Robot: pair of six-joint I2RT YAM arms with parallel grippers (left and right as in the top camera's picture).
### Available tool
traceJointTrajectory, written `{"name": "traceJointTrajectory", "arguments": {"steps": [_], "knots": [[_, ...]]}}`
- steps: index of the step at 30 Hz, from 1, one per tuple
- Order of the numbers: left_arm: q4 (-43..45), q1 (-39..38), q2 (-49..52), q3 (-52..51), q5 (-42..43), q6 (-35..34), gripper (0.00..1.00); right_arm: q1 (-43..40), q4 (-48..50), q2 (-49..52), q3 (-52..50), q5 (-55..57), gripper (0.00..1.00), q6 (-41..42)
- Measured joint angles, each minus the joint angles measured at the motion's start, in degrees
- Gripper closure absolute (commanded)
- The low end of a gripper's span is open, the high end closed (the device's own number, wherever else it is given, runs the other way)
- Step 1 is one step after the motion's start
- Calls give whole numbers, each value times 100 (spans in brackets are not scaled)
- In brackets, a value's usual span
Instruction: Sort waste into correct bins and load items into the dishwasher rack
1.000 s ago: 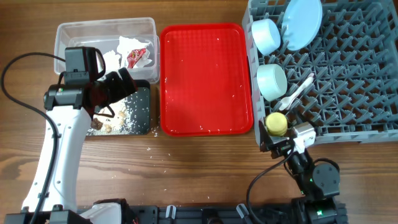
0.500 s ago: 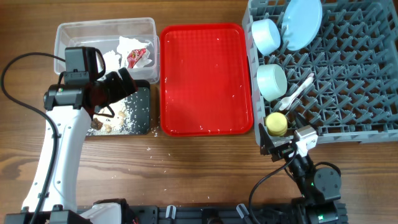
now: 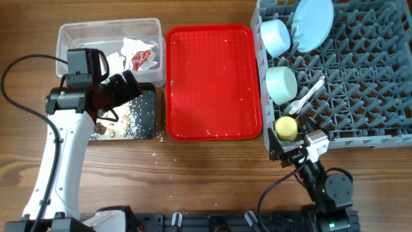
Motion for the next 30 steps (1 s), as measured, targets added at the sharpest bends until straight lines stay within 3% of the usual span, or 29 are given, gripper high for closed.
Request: {"name": "traceJointTrajectory", "arguments": {"steps": [18, 23, 30], "knots": [[46, 0, 0, 0, 0, -2, 0, 0, -2, -4, 0, 0, 0, 4], [1215, 0, -297, -55, 0, 197, 0, 0, -9, -4, 0, 0, 0, 4], [3659, 72, -2518, -1373, 0, 828, 0, 0, -17, -15, 0, -2, 0, 4]]}}
